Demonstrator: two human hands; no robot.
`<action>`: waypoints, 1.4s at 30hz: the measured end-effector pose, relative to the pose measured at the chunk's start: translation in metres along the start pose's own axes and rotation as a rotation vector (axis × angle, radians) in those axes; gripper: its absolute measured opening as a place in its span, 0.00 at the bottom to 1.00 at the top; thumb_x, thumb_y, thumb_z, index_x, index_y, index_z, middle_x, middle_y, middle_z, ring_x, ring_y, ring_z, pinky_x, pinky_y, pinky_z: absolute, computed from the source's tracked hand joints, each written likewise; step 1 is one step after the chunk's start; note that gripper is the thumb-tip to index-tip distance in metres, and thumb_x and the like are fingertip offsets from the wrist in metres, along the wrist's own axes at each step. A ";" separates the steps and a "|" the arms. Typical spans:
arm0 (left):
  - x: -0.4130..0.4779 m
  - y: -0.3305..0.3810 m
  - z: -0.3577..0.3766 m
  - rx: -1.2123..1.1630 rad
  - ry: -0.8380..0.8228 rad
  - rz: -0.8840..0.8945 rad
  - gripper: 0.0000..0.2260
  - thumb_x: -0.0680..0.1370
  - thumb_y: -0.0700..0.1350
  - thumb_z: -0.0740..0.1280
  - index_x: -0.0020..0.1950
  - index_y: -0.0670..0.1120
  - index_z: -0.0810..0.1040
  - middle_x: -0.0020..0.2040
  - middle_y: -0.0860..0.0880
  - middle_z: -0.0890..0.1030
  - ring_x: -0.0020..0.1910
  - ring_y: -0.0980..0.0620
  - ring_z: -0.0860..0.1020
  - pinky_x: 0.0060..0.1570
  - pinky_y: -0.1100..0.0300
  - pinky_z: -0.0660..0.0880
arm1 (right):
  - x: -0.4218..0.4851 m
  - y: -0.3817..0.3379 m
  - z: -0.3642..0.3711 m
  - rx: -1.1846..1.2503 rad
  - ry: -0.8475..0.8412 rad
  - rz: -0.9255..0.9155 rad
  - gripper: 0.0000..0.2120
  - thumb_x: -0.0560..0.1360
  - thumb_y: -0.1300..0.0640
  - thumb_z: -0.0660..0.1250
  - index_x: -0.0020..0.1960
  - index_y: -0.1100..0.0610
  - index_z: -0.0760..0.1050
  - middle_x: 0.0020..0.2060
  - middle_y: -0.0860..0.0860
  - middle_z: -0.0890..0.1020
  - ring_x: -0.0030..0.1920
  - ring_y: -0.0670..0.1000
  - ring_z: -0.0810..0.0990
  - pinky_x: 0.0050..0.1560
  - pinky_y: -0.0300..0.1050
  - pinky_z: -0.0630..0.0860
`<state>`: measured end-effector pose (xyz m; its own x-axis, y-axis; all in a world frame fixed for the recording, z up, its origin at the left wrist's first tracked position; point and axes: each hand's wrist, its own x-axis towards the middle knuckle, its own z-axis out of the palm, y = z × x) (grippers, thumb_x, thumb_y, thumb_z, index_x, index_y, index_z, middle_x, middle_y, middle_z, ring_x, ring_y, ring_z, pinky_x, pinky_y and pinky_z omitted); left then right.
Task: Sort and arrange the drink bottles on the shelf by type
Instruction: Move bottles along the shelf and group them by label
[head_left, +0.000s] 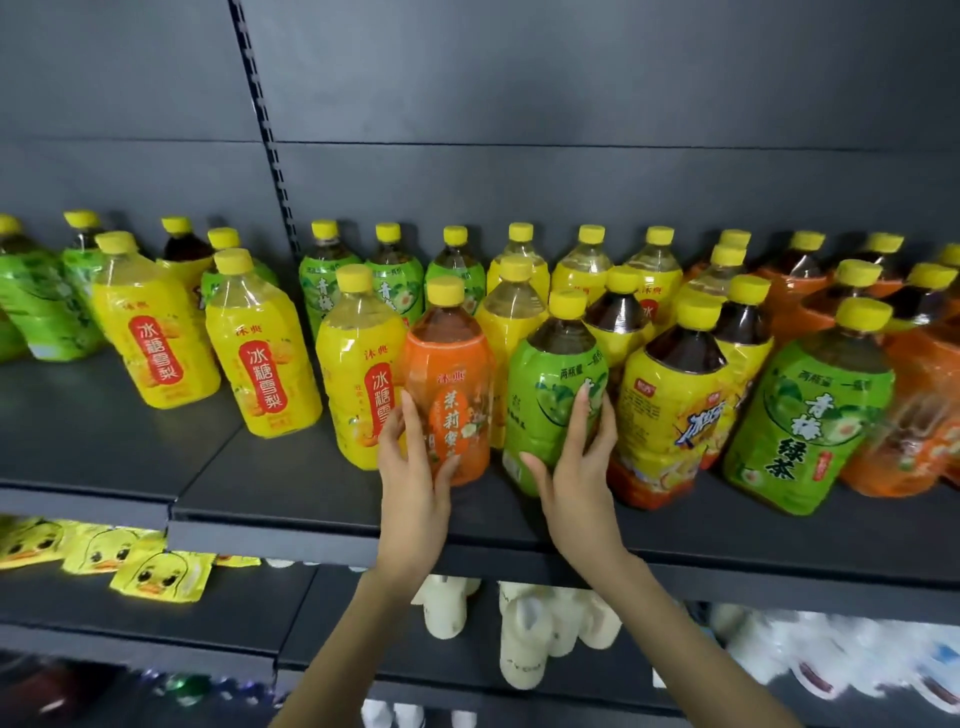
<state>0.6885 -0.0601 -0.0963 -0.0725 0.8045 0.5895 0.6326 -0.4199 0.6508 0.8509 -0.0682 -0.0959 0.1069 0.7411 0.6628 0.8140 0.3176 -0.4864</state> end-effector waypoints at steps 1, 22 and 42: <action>-0.002 0.000 -0.002 -0.008 -0.023 -0.004 0.39 0.79 0.42 0.63 0.76 0.60 0.36 0.74 0.41 0.53 0.74 0.44 0.55 0.70 0.52 0.58 | 0.001 0.001 -0.002 0.018 -0.023 -0.009 0.42 0.77 0.46 0.59 0.75 0.47 0.30 0.73 0.67 0.49 0.72 0.67 0.58 0.68 0.55 0.67; -0.111 -0.053 -0.167 0.506 -0.050 -0.172 0.15 0.76 0.45 0.68 0.62 0.44 0.77 0.54 0.45 0.80 0.48 0.37 0.79 0.36 0.46 0.75 | -0.095 -0.021 -0.070 -0.127 -0.220 -0.029 0.24 0.78 0.42 0.51 0.66 0.54 0.73 0.59 0.49 0.78 0.59 0.46 0.71 0.52 0.45 0.73; -0.119 -0.186 -0.396 0.550 -0.121 -0.224 0.21 0.74 0.57 0.59 0.63 0.51 0.76 0.54 0.48 0.80 0.45 0.41 0.81 0.29 0.57 0.70 | -0.151 -0.224 0.048 -0.240 -0.352 0.061 0.28 0.78 0.38 0.46 0.62 0.53 0.75 0.53 0.48 0.80 0.43 0.52 0.80 0.41 0.43 0.71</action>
<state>0.2742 -0.2438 -0.0986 -0.1818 0.9038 0.3874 0.9201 0.0174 0.3912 0.6244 -0.2224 -0.1140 -0.0088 0.9242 0.3819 0.9266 0.1512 -0.3444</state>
